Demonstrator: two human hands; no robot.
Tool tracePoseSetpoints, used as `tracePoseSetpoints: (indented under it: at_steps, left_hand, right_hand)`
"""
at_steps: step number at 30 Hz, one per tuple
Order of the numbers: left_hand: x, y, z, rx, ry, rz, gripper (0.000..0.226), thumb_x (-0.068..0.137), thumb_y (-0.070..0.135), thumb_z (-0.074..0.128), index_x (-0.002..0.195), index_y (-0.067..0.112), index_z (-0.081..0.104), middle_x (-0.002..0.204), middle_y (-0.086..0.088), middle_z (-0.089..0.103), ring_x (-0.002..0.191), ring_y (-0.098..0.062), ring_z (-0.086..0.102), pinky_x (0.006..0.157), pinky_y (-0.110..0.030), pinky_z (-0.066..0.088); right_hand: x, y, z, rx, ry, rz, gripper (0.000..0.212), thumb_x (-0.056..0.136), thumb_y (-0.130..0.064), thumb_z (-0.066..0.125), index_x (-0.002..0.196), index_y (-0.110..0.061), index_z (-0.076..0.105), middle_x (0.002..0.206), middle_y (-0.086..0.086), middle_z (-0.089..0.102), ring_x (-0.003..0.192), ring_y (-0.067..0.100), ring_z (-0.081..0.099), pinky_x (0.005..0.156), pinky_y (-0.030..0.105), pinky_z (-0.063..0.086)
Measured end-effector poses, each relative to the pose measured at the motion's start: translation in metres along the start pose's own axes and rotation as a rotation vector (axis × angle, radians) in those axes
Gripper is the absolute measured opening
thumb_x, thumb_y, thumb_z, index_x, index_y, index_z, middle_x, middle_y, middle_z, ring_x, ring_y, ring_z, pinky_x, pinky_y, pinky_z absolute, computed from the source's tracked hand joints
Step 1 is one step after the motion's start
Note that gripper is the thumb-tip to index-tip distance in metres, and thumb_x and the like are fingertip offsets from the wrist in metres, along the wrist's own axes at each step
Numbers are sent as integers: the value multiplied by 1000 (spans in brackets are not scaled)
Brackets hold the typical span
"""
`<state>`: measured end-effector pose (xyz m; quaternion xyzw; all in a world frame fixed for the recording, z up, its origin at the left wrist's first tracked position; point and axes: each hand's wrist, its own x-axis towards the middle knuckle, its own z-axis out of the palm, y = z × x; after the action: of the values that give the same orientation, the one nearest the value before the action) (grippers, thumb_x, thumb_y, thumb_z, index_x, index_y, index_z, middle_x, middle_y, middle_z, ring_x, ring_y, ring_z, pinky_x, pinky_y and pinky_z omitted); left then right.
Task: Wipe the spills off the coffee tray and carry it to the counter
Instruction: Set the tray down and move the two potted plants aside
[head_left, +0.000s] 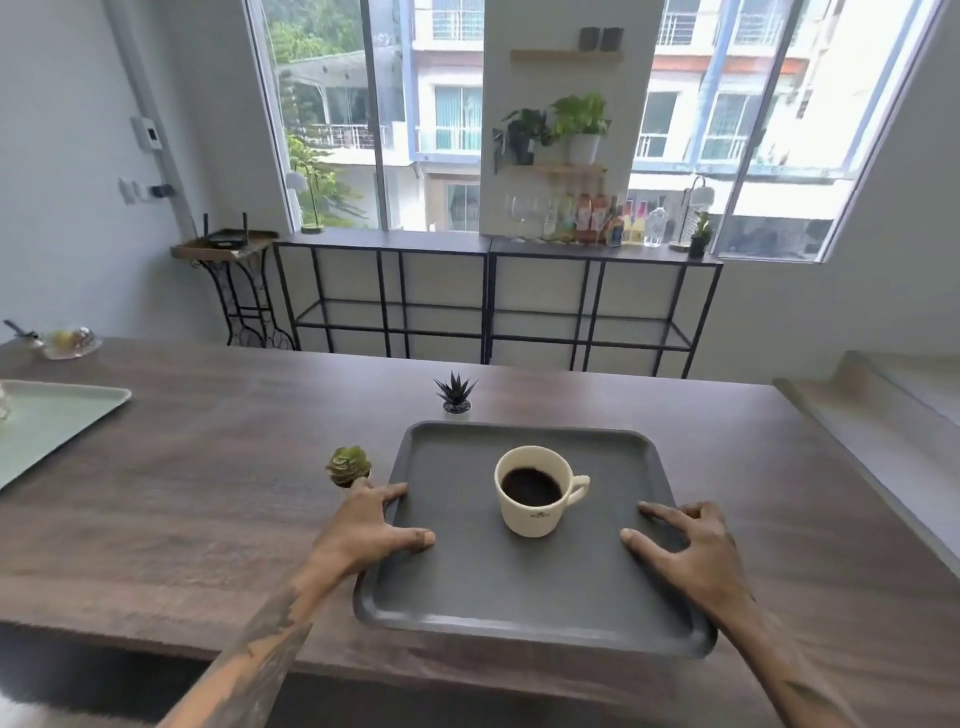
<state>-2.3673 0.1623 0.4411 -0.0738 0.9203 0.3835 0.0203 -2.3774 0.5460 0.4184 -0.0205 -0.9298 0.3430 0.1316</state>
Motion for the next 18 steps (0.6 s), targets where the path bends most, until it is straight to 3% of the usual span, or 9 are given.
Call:
tracePoseSetpoints:
  at_steps: [4, 8, 11, 18]
  left_hand:
    - [31, -21, 31, 6, 6, -50, 104, 38, 71, 81, 132, 29, 63, 123, -4, 53, 118, -22, 55, 106, -32, 42]
    - [43, -22, 48, 35, 51, -92, 90, 57, 48, 91, 135, 17, 60, 119, -5, 53, 110, -16, 54, 98, -22, 39]
    - [51, -23, 55, 57, 53, -98, 88, 61, 43, 91, 138, 13, 58, 115, -3, 50, 103, -10, 49, 93, -17, 36]
    - [69, -31, 65, 117, 107, -91, 84, 64, 43, 89, 136, 11, 59, 117, -3, 48, 114, -21, 55, 101, -27, 41]
  right_hand:
    - [19, 28, 31, -8, -34, 32, 50, 64, -51, 79, 109, -30, 73, 95, -1, 47, 83, 13, 55, 79, 20, 40]
    - [29, 44, 49, -34, -65, 50, 51, 64, -52, 79, 109, -30, 73, 97, 1, 45, 84, 14, 56, 81, 21, 42]
    - [34, 50, 55, -69, -73, 52, 52, 65, -55, 77, 111, -32, 72, 98, 0, 44, 84, 15, 57, 79, 23, 45]
    - [46, 50, 59, -148, -92, 54, 54, 68, -65, 66, 114, -37, 69, 100, -1, 41, 83, 16, 59, 80, 30, 52]
